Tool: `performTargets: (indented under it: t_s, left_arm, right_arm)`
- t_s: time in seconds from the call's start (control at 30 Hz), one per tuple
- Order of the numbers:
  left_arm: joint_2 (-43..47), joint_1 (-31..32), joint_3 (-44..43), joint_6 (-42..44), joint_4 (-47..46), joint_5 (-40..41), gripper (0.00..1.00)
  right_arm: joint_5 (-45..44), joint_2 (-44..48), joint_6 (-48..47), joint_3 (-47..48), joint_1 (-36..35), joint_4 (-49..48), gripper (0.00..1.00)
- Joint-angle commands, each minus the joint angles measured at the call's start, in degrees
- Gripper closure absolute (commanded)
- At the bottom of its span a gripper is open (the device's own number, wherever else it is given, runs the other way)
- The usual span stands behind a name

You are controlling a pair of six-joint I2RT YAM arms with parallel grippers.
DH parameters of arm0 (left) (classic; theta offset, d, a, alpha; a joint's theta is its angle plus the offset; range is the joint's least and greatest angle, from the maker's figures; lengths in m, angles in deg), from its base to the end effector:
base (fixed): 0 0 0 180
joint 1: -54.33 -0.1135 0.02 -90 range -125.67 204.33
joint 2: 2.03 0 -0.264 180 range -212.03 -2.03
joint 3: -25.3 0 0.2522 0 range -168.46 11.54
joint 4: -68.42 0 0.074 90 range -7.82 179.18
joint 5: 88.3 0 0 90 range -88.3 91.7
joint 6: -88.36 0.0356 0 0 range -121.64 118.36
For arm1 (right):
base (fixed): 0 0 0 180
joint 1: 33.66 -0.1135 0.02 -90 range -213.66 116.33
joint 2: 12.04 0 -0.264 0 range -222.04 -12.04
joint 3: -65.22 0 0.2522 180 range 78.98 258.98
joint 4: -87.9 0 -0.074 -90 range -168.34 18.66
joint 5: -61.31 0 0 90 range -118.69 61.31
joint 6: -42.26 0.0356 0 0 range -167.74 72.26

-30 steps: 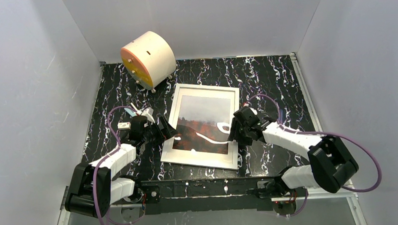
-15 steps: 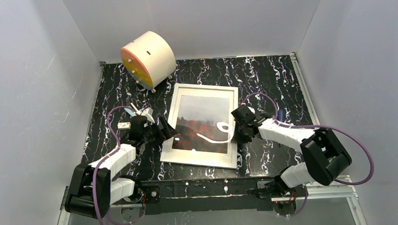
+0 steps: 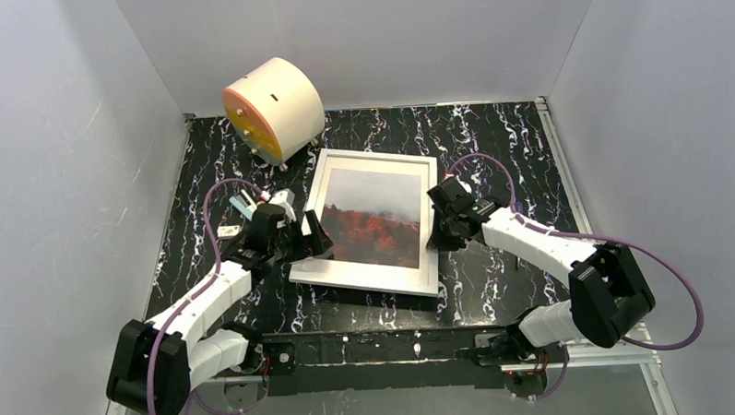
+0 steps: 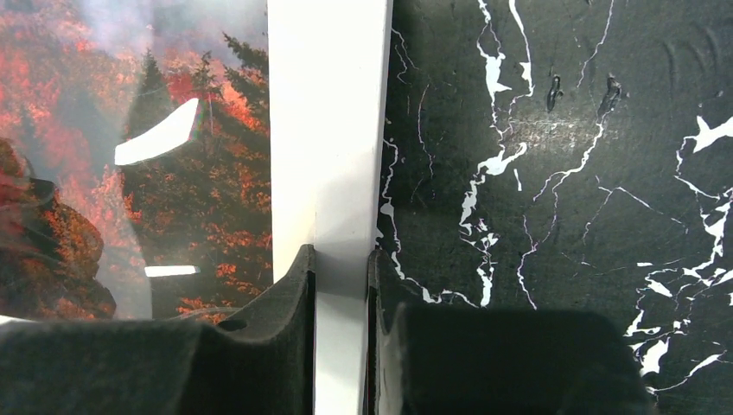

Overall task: Take the photo out of the frame
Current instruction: Pick up the photo frame item from the photo frame.

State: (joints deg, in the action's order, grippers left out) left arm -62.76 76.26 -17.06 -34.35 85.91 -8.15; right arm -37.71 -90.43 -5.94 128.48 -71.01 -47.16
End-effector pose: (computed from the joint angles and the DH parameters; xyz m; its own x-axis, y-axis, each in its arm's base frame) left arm 0.2006 -0.0873 0.2004 -0.7256 -0.2818 -0.6278 0.1242 0.8437 -0.5223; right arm 0.2139 0.1562 0.2117 -0.8715 0.1630 -0.4625 0.0589 0.9711 0.2313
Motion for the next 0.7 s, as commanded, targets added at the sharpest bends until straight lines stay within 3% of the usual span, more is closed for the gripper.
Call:
performTargets:
  t_s: [0.0, 0.13, 0.5, 0.67]
  left_arm:
    - [-0.28, 4.18, -4.34, 2.69, 3.06, 6.72, 0.11]
    - [-6.08, 7.04, -5.87, 5.12, 4.74, 6.09, 0.22]
    - [-11.72, 14.06, -11.90, 8.31, 14.15, 19.13, 0.46]
    - [-7.98, 14.25, -12.62, 7.04, 14.67, 19.65, 0.37]
  right_arm:
    - [2.27, 1.96, 0.03, 2.98, -0.25, -3.77, 0.99]
    - [2.85, 2.85, 0.30, 2.87, -0.30, -4.49, 0.99]
    - [5.70, 4.28, 0.91, 3.73, -0.35, -6.52, 0.99]
    - [3.39, 5.48, 0.61, 3.91, -0.28, -6.19, 0.99]
